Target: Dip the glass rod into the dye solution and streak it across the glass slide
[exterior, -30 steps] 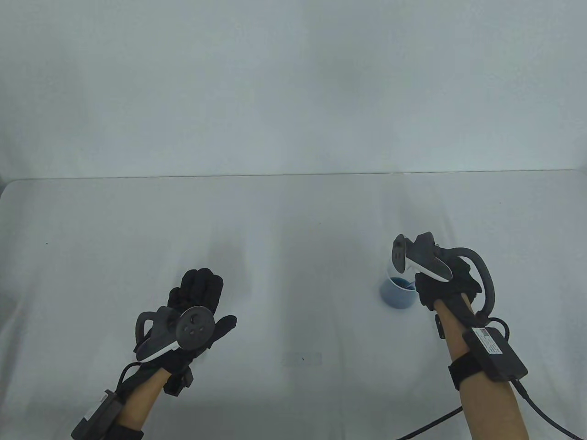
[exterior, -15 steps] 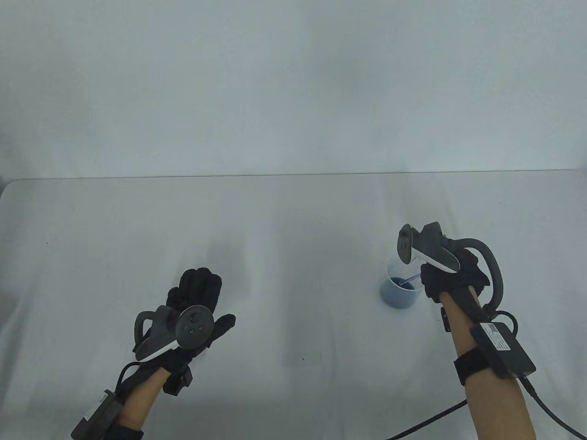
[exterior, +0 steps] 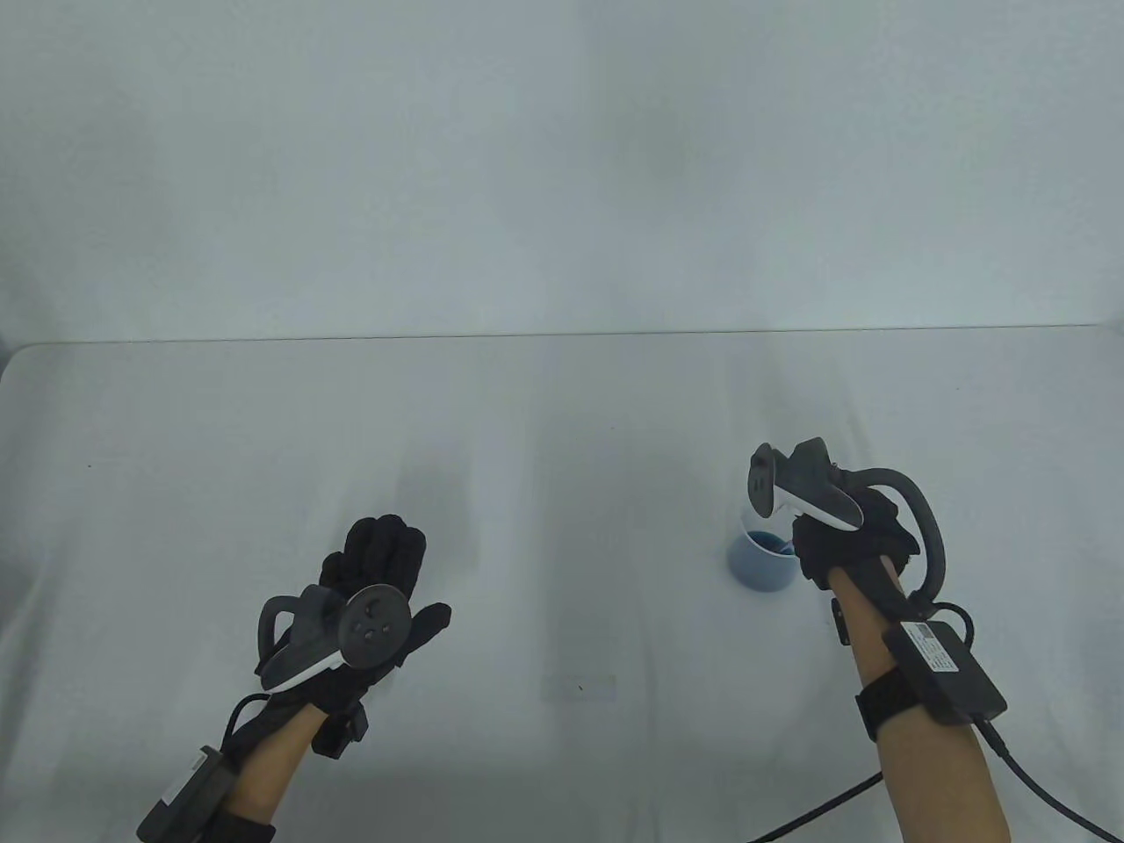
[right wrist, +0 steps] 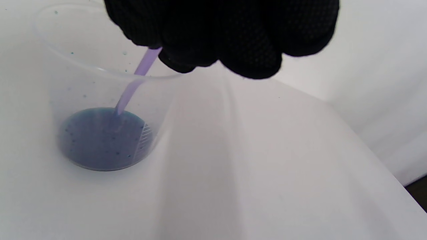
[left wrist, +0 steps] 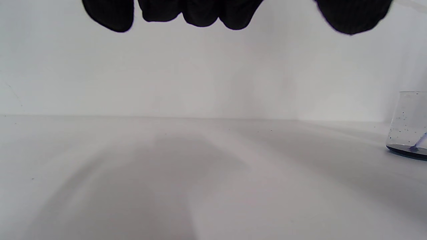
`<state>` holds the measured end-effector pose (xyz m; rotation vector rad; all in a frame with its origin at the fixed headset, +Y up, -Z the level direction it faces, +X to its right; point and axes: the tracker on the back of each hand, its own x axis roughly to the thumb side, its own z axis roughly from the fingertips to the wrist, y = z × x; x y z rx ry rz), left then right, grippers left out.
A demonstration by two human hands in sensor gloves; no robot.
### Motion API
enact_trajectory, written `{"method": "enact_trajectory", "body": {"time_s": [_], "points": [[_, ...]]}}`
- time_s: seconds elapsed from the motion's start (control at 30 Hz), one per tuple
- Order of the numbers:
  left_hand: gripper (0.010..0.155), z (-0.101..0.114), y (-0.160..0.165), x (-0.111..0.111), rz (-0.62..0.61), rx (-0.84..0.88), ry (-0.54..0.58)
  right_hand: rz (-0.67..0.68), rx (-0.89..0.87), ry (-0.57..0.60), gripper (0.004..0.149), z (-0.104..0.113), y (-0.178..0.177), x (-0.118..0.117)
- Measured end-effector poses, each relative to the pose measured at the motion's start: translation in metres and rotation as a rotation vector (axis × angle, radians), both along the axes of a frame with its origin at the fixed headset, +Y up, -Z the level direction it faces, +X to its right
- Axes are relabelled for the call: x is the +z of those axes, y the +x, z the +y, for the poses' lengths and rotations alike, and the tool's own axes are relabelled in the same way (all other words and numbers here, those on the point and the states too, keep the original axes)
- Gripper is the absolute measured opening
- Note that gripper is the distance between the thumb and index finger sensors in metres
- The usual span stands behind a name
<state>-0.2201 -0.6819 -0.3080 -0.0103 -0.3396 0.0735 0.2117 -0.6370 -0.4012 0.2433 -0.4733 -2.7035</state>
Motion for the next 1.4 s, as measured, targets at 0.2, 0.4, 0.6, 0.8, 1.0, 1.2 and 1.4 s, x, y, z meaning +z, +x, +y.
{"method": "enact_trajectory", "body": {"time_s": [0.2, 0.4, 0.6, 0.8, 1.0, 1.2, 1.4], "points": [[0.086, 0.000, -0.001, 0.000, 0.004, 0.004, 0.001, -0.011, 0.004, -0.022, 0.042, 0.002, 0.002, 0.002], [0.085, 0.000, 0.000, 0.000, 0.001, -0.001, 0.000, -0.007, -0.011, -0.018, 0.042, -0.001, 0.002, 0.001], [0.083, 0.001, 0.003, 0.000, -0.014, 0.016, 0.007, -0.017, -0.016, 0.019, 0.042, 0.016, 0.009, 0.005], [0.082, 0.003, 0.032, 0.002, -0.112, -0.004, -0.004, -0.028, -0.045, 0.136, 0.043, 0.064, 0.024, 0.021], [0.079, -0.013, 0.066, 0.003, -0.212, -0.058, -0.073, 0.036, -0.102, 0.239, 0.042, 0.101, 0.022, 0.044], [0.072, -0.041, 0.094, 0.002, -0.275, -0.111, -0.143, 0.170, -0.257, 0.289, 0.043, 0.110, -0.002, 0.069], [0.067, -0.063, 0.115, 0.004, -0.319, -0.194, -0.178, 0.315, -0.356, 0.217, 0.043, 0.080, -0.037, 0.084]]}}
